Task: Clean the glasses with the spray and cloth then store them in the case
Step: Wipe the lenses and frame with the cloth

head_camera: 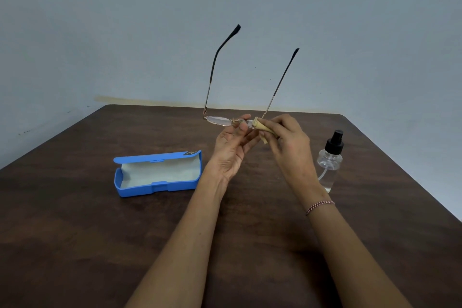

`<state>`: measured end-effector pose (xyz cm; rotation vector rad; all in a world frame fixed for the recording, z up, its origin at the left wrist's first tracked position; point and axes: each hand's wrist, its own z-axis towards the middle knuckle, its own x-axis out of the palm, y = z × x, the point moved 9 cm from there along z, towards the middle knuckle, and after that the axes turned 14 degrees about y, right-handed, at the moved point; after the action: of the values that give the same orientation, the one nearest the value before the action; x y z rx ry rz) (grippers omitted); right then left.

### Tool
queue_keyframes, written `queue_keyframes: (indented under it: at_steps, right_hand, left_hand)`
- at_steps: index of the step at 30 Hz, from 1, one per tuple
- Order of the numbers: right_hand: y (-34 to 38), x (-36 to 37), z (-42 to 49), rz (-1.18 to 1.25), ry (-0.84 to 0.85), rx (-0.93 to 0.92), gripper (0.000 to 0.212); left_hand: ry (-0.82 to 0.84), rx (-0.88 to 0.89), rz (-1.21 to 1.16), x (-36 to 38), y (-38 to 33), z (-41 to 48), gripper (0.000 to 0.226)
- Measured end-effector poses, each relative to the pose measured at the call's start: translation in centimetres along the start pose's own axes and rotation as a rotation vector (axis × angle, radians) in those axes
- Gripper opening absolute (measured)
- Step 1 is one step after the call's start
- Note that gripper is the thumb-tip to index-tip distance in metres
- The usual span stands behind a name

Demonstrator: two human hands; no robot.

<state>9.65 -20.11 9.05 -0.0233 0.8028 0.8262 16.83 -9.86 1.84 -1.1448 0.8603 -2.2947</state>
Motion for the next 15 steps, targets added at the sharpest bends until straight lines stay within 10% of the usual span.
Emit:
queue_keyframes:
  at_steps: [15]
  right_hand:
    - [0.06,-0.18,0.16,-0.034,-0.004,0.013,0.024]
  left_hand:
    - [-0.088,-0.054,0.025,-0.50,0.82,-0.17,0.034]
